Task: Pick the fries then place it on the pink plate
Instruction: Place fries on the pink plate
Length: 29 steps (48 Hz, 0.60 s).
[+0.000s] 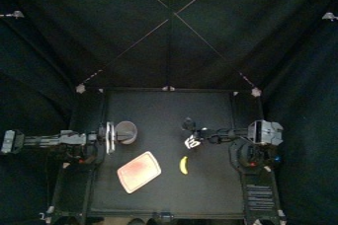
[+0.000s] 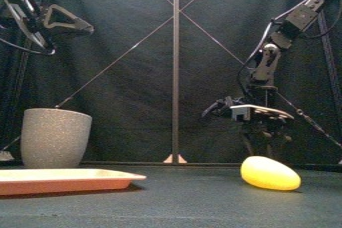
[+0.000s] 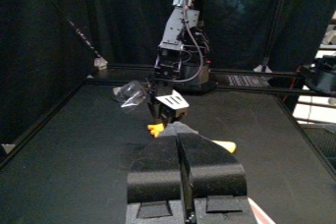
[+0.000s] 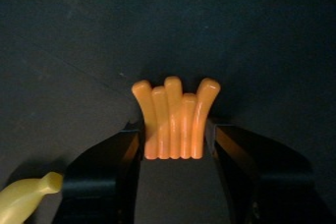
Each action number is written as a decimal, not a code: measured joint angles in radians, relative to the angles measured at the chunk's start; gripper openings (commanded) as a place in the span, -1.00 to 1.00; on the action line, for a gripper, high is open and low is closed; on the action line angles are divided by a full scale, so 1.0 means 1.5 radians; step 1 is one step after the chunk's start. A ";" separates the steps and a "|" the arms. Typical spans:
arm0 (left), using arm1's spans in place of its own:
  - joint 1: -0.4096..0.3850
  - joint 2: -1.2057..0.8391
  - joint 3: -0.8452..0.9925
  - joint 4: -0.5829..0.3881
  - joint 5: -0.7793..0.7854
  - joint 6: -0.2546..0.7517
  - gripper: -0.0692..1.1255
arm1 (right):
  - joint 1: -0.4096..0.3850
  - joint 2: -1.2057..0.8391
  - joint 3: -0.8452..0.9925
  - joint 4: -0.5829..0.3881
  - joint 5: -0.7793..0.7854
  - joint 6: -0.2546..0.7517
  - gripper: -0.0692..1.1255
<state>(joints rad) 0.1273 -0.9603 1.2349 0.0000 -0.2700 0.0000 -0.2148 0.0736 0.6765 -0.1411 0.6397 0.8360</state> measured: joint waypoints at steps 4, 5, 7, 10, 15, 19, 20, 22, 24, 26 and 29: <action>-0.001 0.000 0.003 0.000 0.000 0.001 -0.82 | 0.001 0.000 -0.001 -0.001 0.000 0.000 0.06; -0.001 0.000 0.003 0.000 0.001 0.001 -0.82 | 0.001 0.000 -0.001 -0.001 0.000 0.000 0.06; 0.000 0.000 0.005 0.000 0.000 0.001 -0.82 | 0.003 0.000 -0.003 -0.001 0.000 0.000 0.06; -0.001 0.000 0.005 0.000 0.001 0.001 -0.82 | 0.007 0.000 -0.010 -0.001 0.000 0.000 0.06; 0.000 0.000 0.006 0.000 0.001 0.000 -0.82 | 0.022 -0.001 -0.037 -0.004 -0.002 -0.004 0.06; -0.001 0.000 0.005 0.000 0.001 0.000 -0.82 | 0.045 0.000 -0.073 -0.021 -0.007 -0.008 0.06; -0.001 0.000 0.005 0.000 0.001 0.001 -0.82 | 0.051 0.000 -0.082 -0.028 -0.009 -0.011 0.06; -0.001 0.000 0.005 0.000 0.001 0.001 -0.82 | 0.067 0.000 -0.104 -0.045 -0.015 -0.012 0.06; -0.001 0.000 0.006 0.000 0.000 0.000 -0.82 | 0.085 -0.001 -0.123 -0.065 -0.019 -0.010 0.06; 0.000 0.000 0.005 0.000 0.001 0.001 -0.82 | 0.106 0.002 -0.144 -0.092 -0.024 -0.007 0.06; 0.000 0.000 0.006 0.000 0.001 0.000 -0.82 | 0.133 0.013 -0.172 -0.121 -0.028 -0.003 0.06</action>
<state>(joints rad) 0.1273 -0.9603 1.2441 0.0000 -0.2684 0.0000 -0.0153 0.0936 0.4188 -0.3221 0.5983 0.8314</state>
